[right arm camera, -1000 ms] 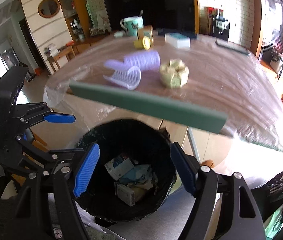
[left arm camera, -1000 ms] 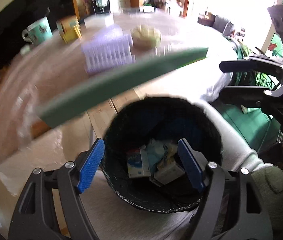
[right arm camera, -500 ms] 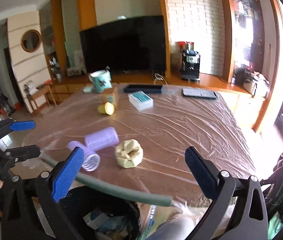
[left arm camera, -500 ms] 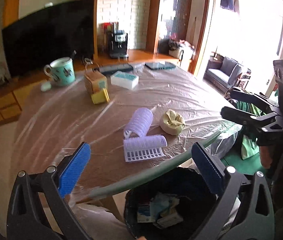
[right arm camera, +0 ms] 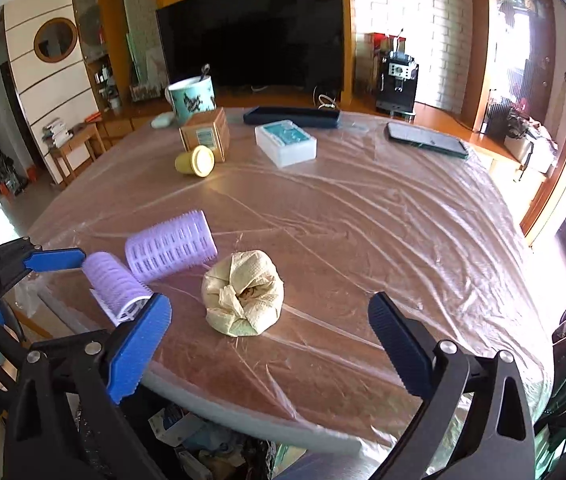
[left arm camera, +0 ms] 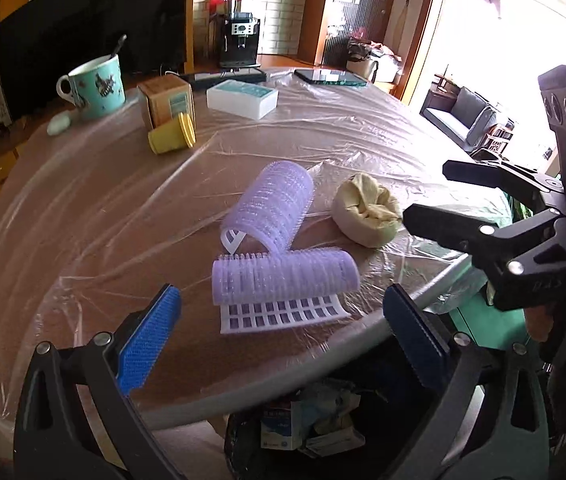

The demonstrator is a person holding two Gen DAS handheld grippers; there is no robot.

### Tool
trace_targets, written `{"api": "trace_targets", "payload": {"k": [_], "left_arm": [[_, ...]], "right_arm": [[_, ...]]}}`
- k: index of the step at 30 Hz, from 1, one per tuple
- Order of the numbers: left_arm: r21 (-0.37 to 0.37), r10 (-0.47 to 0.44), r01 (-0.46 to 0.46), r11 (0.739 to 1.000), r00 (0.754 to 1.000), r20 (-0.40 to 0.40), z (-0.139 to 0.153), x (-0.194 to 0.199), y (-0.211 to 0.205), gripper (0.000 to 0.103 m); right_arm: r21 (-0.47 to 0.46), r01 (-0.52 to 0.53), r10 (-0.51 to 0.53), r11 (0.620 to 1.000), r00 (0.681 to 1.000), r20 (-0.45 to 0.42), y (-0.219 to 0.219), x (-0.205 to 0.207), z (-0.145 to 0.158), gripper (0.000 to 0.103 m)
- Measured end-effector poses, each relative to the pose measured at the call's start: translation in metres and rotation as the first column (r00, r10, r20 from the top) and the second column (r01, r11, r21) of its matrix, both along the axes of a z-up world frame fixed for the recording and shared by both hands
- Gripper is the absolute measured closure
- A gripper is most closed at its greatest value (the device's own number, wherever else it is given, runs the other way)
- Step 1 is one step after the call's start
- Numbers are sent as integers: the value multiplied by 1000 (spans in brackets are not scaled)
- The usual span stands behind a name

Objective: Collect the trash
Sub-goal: 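Move both tools back toward the rollers and tissue on the table, then grasp the purple roller on the white comb with the left tool while the right tool grasps the tissue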

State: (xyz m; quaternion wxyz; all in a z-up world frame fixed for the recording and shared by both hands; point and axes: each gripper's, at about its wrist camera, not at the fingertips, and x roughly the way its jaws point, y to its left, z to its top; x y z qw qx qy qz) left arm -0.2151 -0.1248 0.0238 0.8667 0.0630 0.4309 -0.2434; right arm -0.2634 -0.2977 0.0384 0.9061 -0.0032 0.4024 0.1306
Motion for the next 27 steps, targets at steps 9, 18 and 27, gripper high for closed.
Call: {"api": "trace_targets", "payload": {"k": [9,18,27], "left_arm": [[4,11,-11,1000,999,-30,-13,14,-2,3],[41,11,-10,999,1000,-26,-17,21,-8,7],[86,21,-20,996,1000,-4,-16,22,-13,19]], "right_arm": [[-13,5,-5,1000,998,-61,9,22,-18,13],[-31,-2,0,1000,998,-69,14,28,-24,17],[-36,-11,8,999,998,-63,18,33,-23,25]]}}
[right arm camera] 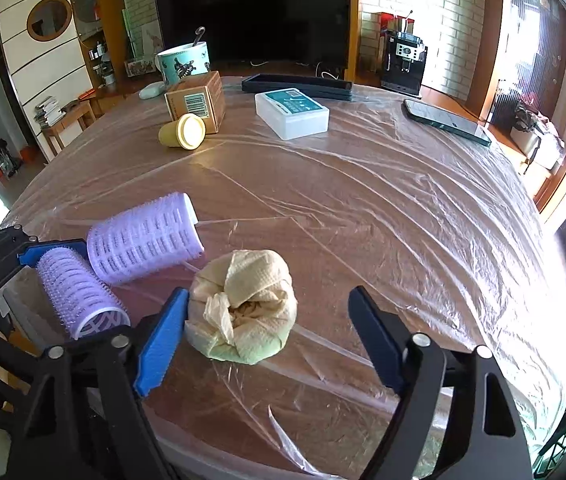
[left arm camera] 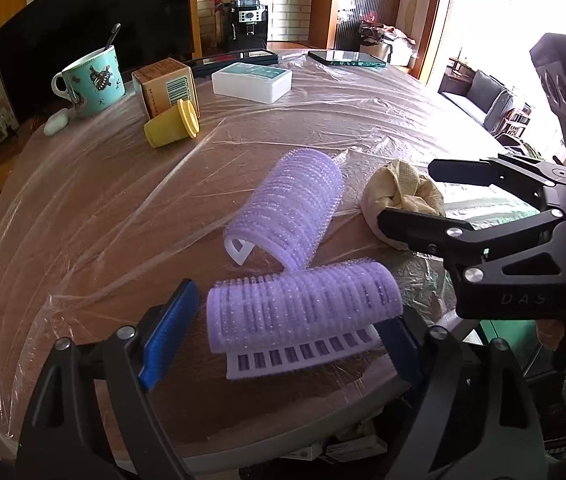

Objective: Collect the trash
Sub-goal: 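Grasp the purple roller on the white comb with the left tool while the right tool grasps the tissue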

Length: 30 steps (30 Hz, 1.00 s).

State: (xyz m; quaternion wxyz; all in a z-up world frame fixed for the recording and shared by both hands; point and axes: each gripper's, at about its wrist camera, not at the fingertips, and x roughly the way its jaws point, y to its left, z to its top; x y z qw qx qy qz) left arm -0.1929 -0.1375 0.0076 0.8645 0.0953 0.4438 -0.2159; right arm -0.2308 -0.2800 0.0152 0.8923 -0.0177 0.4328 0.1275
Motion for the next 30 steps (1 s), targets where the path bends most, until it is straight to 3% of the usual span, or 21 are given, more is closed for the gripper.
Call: {"api": "trace_targets", "payload": {"k": [11,17,30], "left_arm": [[-13,25,-25,1000,1000,0,2,0,7,31],[-19,29,-29,999,1000,-3,2,0,8,31],[-17,31,-31,999,1000,0,2,1,10,31]], "right_arm": [[6,7,-7,1000,1000,0,2,1,-2,29],[-44,6,-5,999,1000,8,9,-1,-7,32],[-57,7,-6,998,1000,19,9,0,-6,35]]}}
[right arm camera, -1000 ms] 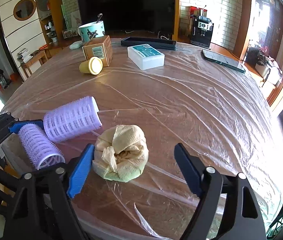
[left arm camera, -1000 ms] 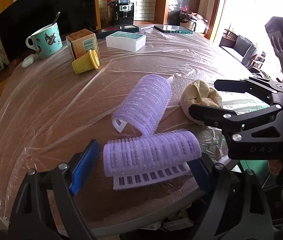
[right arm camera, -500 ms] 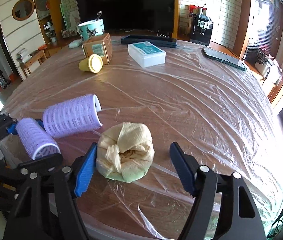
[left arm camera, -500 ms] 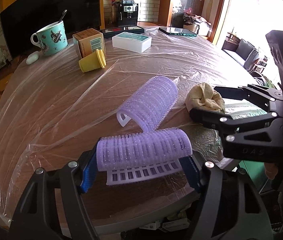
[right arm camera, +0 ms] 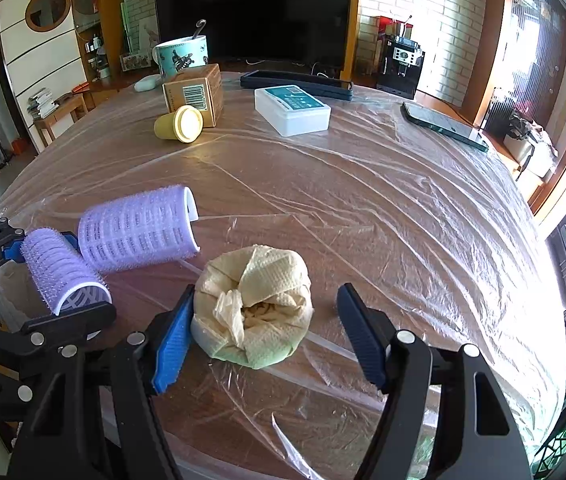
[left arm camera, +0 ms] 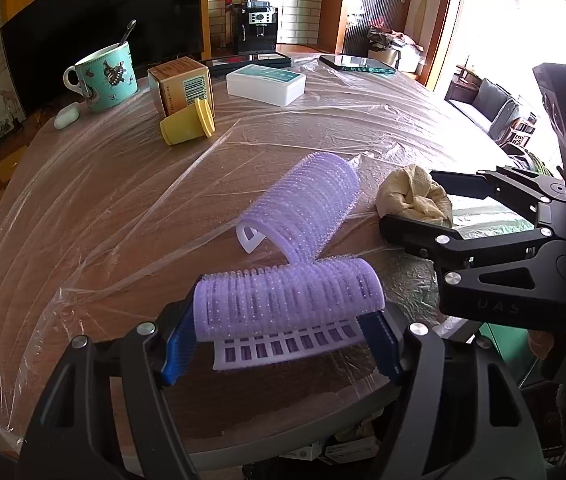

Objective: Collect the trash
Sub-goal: 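Grasp the purple roller on the white comb with the left tool while the right tool grasps the tissue, then carry the roller and comb with the left tool while the right tool carries the tissue over the bin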

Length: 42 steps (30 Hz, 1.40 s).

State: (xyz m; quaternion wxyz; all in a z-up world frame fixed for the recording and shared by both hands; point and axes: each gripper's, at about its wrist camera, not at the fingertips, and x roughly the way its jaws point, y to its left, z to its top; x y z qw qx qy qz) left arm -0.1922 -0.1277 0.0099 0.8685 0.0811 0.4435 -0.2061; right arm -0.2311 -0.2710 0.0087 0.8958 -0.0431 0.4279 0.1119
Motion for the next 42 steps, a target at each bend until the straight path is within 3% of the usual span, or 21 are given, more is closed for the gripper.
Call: {"api": "trace_targets", "payload": {"k": [5,8,9,42], "left_arm": [[-5,-1,1,1000,1000,-5,1,0,1,32],[-18,2,-2,1000,1000,-8,2,0,3,36],[-25,6,-6,1000,1000,-10,2,1,4,44],[-59,8,-8,998,1000,7,23,-3,13,44]], "right_arm": [[20,-2,2,1000,1000,-1,-1,1,2,53],[32,4,-3,999,1000,-3,-3,1,2,53],[33,6,-5,999,1000,-3,-4,1,2,53],[28,-10,8,1000,997,74,-7,-15,34,53]]}}
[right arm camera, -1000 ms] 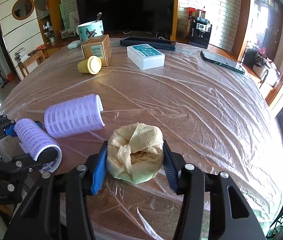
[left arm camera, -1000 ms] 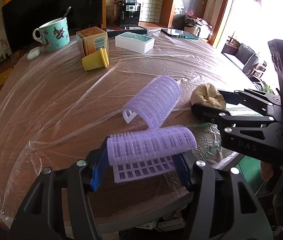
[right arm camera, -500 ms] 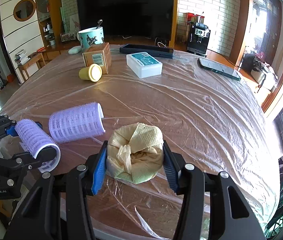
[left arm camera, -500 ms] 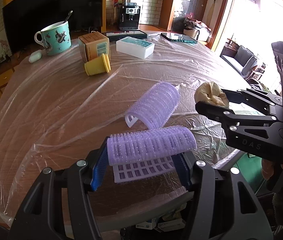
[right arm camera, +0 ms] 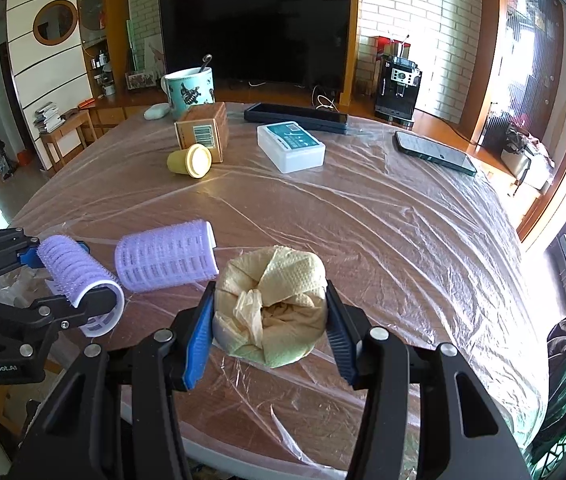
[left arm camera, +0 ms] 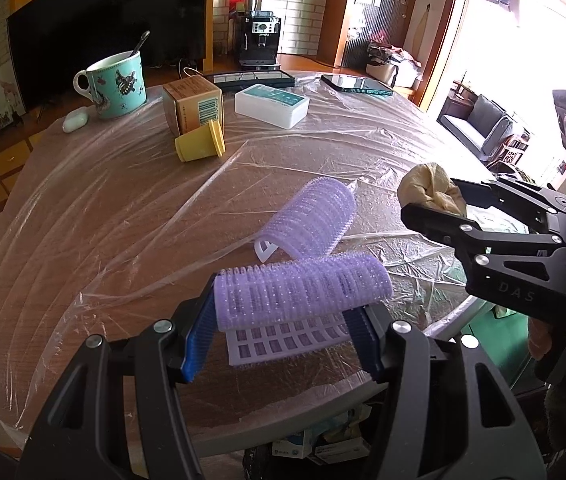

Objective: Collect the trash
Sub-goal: 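Carry the roller and comb with the left tool while the right tool carries the tissue over the bin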

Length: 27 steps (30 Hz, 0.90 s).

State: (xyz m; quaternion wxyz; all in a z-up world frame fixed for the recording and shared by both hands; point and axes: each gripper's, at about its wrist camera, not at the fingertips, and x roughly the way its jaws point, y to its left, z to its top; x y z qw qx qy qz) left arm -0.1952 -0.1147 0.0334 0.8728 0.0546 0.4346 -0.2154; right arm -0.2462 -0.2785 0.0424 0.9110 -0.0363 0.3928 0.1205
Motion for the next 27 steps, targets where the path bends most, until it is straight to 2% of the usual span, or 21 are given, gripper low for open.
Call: {"api": "trace_targets", "payload": {"k": [17,27], "left_arm": [[-13,-38,38,999,999,24,23,-23,7,44],[-7,-78,78,997,997,12,29,-55,12,44]], "right_arm": [[25,-73,72,997,997,30,-2,-39,28,53],[46,-143,143,989,990,13,0,-77,36,53]]}}
